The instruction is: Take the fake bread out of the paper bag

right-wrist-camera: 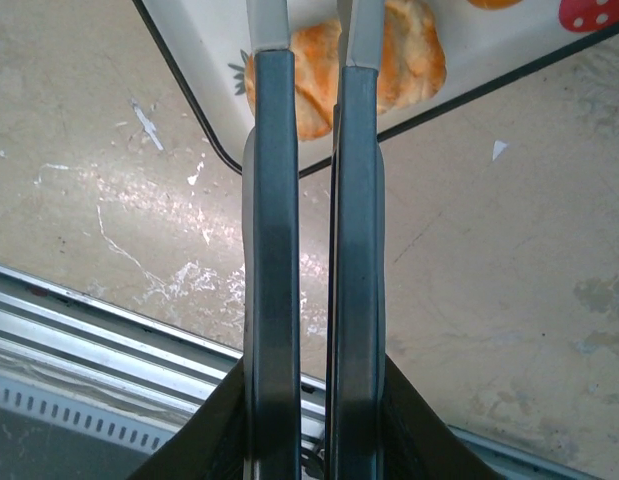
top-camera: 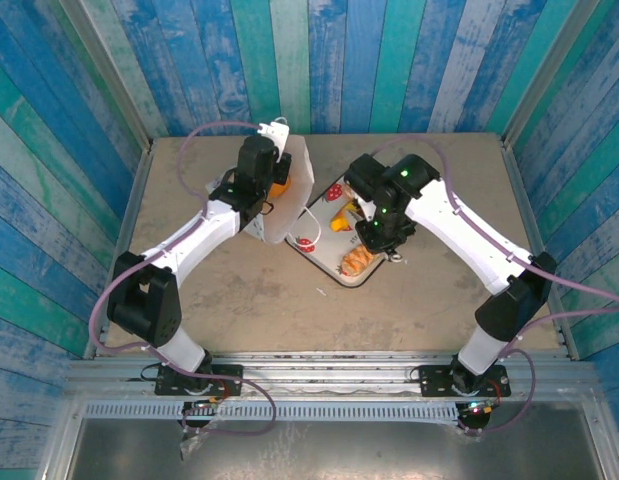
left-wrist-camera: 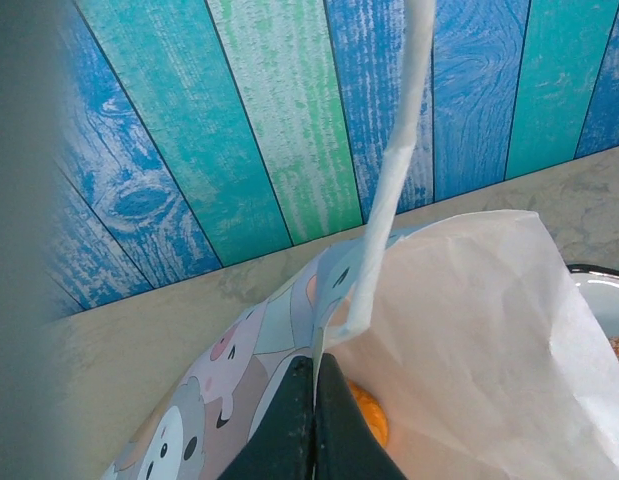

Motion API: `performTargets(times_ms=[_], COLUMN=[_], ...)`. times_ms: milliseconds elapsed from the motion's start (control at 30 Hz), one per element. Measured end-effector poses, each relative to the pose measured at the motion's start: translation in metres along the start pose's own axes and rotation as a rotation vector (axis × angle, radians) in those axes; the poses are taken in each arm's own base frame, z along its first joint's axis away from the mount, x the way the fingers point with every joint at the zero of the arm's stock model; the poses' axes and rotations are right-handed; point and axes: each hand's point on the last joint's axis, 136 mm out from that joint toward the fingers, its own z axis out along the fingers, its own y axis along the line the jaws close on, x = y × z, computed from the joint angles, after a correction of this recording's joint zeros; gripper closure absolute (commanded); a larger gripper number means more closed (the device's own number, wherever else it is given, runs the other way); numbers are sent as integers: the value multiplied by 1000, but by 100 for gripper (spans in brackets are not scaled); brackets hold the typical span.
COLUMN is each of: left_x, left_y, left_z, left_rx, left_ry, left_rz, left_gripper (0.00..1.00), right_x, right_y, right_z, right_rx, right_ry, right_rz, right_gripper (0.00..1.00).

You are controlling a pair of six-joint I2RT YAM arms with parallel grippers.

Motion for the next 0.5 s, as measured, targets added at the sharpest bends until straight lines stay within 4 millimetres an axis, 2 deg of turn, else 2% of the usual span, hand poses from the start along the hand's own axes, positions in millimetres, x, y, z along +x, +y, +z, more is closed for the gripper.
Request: performTargets(times_ms=[267,500], left_x=[0,0], left_y=[-1,-3], left_z=[0,0], left_rx=[7,15], left_ry=[-5,-6], left_rz=[-2,-2], left_gripper=[100,100], right_x=[12,9], right_y=[-2,1], right_z=[21,38], right_rx=[24,30], right_ry=[89,132], right_rz=[-7,-19], right_gripper=[94,93])
